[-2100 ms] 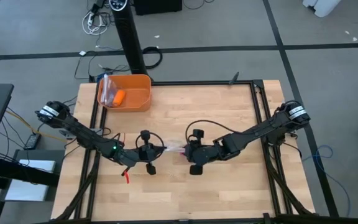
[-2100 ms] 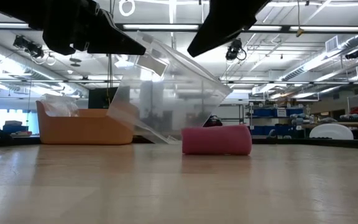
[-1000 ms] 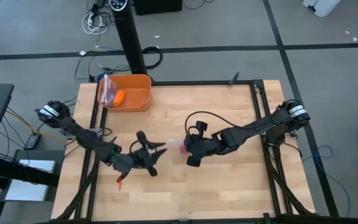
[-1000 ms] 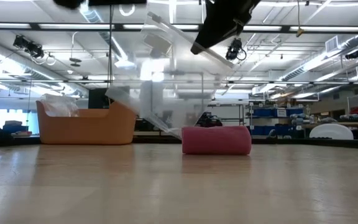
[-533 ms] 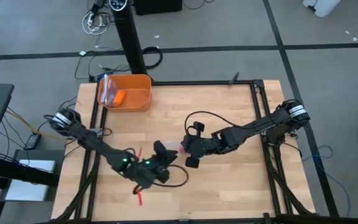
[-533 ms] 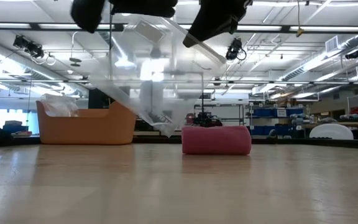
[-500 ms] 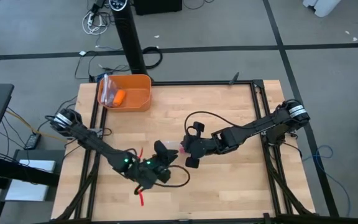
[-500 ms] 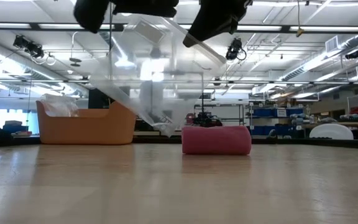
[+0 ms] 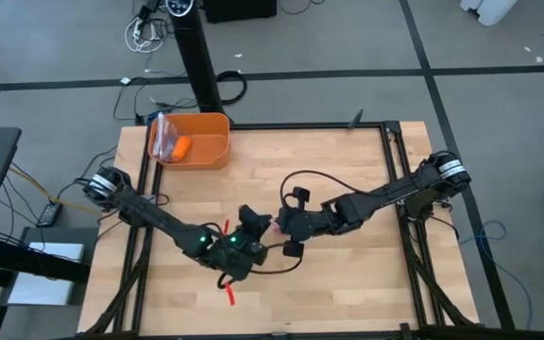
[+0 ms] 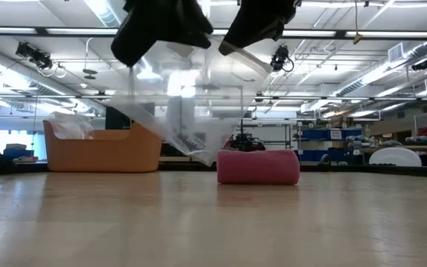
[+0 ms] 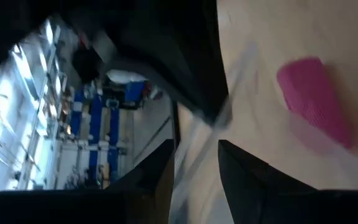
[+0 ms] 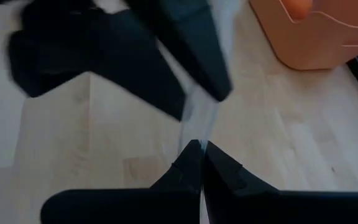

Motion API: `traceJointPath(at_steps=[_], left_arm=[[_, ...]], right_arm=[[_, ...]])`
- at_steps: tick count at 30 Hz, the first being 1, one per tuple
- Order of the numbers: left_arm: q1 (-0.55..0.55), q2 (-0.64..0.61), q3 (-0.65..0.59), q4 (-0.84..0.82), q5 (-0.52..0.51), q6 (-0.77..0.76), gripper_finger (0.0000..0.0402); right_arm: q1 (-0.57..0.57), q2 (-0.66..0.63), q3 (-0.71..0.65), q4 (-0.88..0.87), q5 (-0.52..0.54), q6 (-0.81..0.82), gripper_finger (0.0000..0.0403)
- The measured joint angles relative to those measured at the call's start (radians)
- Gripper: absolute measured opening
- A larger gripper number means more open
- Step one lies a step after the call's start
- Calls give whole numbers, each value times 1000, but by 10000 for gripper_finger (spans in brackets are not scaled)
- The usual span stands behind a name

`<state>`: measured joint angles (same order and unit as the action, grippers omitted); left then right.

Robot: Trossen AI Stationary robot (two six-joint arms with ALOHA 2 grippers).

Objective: Roll bandage
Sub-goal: Open the transparent zip bag

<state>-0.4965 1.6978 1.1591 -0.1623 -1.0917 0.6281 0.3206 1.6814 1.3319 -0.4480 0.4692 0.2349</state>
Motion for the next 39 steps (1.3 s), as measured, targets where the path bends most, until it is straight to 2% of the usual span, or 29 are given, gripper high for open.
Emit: traceJointPath(at_steps=[6, 16, 25, 31, 39], left_arm=[[20, 0, 0, -122, 26, -162, 111], [31, 0, -1, -176, 83, -303, 12], [21, 0, -4, -171, 100, -436, 5], [15, -4, -103, -17, 102, -475, 4], [11, -5, -247, 343, 148, -424, 2]], right_arm=[[13, 0, 0, 1, -3, 8, 2], [31, 0, 0, 4, -6, 15, 2], [34, 0, 0, 5, 12, 6, 2], [45, 0, 0, 4, 19, -1, 2], [57, 0, 0, 4, 42, -3, 3]])
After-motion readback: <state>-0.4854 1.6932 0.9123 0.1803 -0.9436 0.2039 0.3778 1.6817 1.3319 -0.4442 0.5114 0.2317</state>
